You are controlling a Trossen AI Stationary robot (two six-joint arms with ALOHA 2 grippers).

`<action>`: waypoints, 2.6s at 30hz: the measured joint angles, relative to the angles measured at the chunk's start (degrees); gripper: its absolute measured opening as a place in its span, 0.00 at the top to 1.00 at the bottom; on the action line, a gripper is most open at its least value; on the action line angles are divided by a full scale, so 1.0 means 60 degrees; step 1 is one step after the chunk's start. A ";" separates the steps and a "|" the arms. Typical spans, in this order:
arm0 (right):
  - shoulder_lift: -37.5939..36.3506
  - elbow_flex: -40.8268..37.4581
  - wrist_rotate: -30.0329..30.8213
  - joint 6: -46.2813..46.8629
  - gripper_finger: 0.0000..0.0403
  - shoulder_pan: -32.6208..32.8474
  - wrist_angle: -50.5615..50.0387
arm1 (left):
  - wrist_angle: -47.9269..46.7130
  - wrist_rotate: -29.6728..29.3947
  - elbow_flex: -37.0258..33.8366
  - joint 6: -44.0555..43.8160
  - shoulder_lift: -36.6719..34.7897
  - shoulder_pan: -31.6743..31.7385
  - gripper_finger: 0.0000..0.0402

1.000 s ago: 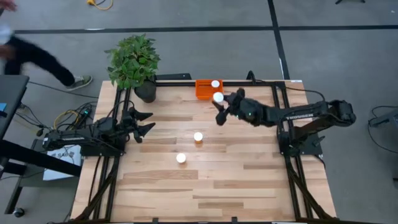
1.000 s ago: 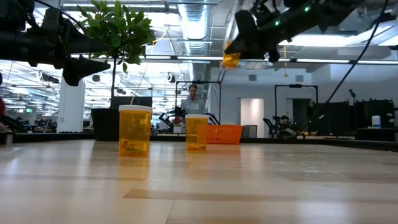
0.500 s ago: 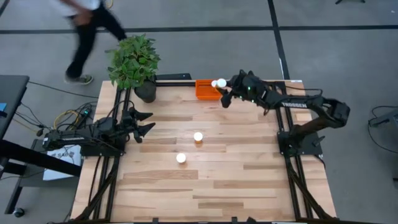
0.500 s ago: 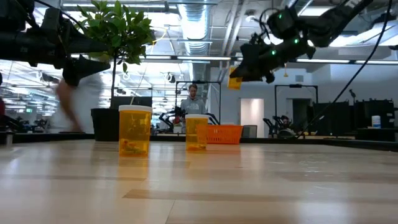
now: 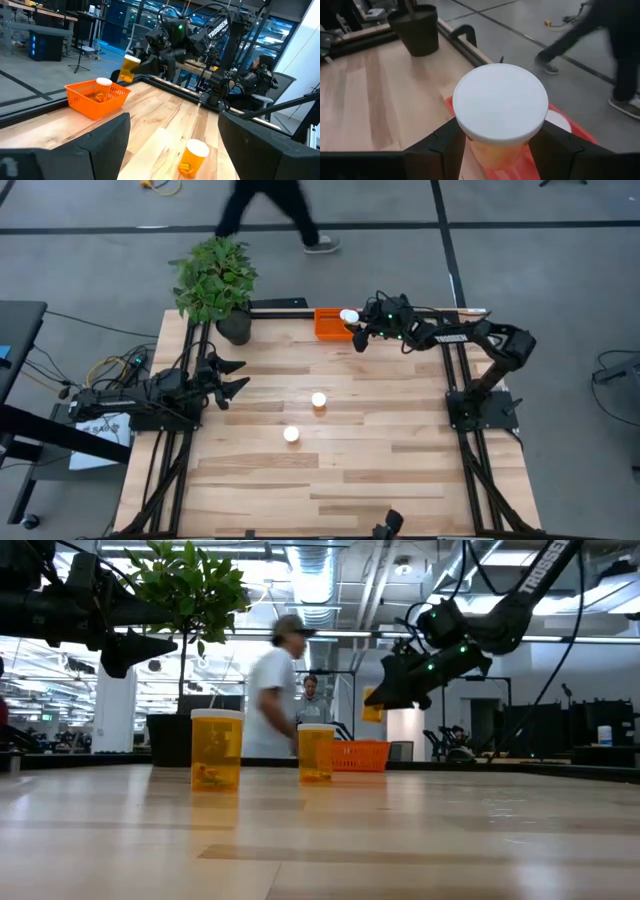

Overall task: Pick and place pill bottles into a basket
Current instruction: Put the orange pill bottle into the orange bin

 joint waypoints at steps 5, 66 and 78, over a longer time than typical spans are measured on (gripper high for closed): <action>0.0467 0.0022 0.0021 0.0000 0.54 -0.0008 0.0181 | 0.0001 0.0000 0.0004 -0.0022 0.0003 0.0001 0.27; 0.2003 0.0889 0.0751 0.0501 0.51 0.0011 -0.0509 | 0.0000 0.0000 0.0003 -0.0029 0.0004 0.0004 0.27; 0.2003 0.0889 0.0752 0.0246 0.49 0.0025 -0.0496 | 0.0000 0.0000 0.0004 -0.0029 0.0002 0.0001 0.27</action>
